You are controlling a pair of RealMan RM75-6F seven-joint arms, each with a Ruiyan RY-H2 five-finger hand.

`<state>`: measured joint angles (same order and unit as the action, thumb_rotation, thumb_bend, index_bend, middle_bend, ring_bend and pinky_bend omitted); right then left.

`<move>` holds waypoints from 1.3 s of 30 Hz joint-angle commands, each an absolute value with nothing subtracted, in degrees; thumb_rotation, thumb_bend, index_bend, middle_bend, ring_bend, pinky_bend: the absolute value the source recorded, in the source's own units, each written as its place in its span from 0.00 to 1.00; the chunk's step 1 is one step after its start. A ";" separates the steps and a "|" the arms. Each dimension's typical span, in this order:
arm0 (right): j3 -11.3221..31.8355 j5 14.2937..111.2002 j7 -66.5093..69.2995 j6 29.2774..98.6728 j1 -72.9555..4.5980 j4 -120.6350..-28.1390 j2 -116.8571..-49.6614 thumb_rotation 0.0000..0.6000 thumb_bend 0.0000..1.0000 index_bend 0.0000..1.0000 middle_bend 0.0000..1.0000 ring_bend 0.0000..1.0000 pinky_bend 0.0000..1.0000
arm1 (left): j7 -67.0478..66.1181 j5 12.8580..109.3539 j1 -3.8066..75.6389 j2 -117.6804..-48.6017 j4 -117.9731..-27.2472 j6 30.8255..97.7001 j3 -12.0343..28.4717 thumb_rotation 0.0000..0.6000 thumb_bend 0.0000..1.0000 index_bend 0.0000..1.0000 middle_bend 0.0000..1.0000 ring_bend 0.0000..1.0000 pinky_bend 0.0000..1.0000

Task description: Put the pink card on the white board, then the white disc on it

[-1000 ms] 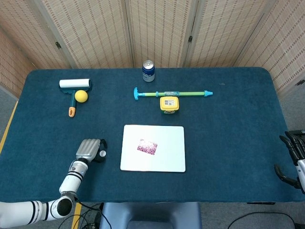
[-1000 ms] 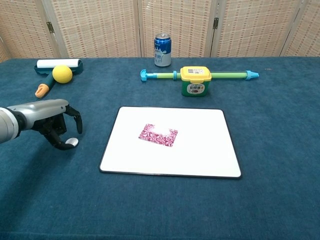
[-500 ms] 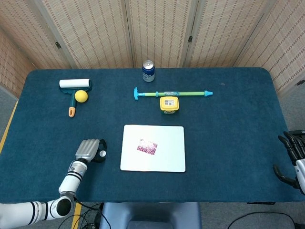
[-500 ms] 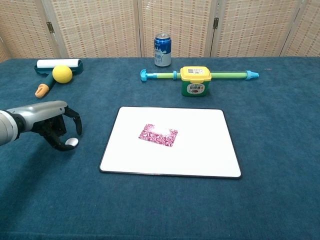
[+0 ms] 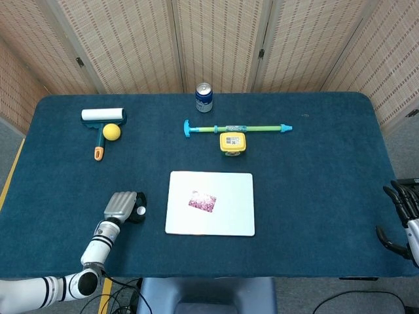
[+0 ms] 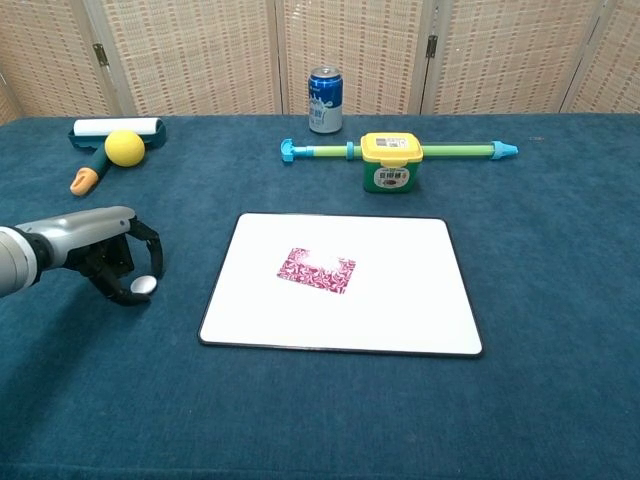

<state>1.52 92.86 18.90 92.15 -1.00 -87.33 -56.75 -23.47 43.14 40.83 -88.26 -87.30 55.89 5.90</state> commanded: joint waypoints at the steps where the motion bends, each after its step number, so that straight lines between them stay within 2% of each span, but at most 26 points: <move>1: 1.53 92.79 18.88 92.08 -1.01 -87.34 -56.75 1.00 0.32 0.00 0.00 0.00 0.00 | -22.90 43.51 40.57 -88.39 -86.86 55.85 6.07 1.00 0.32 0.52 1.00 1.00 1.00; 12: 1.52 93.08 18.04 92.50 -0.86 -87.61 -56.95 1.00 0.32 0.00 0.00 0.00 0.00 | -20.56 45.07 39.90 -87.61 -86.65 54.47 6.75 1.00 0.36 0.56 1.00 1.00 1.00; 22: 1.59 93.22 20.64 92.59 -1.01 -87.01 -56.43 1.00 0.32 0.00 0.00 0.00 0.00 | -27.06 42.74 41.82 -84.30 -96.91 58.55 8.84 1.00 0.36 0.55 1.00 1.00 1.00; 28: 2.49 90.79 25.24 92.47 -0.73 -85.84 -55.76 1.00 0.32 0.00 0.00 0.00 0.00 | -32.46 38.55 46.73 -85.56 -98.87 57.70 11.39 1.00 0.36 0.55 1.00 1.00 1.00; 39: 4.27 86.60 33.57 91.11 -0.36 -82.86 -54.79 1.00 0.32 0.00 0.00 0.00 0.00 | -39.90 29.29 58.17 -92.48 -92.16 53.43 14.56 1.00 0.36 0.55 1.00 1.00 1.00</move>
<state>3.94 87.19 32.48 91.41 -0.44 -83.50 -55.00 -38.88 30.96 56.43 -90.99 -93.68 54.36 14.03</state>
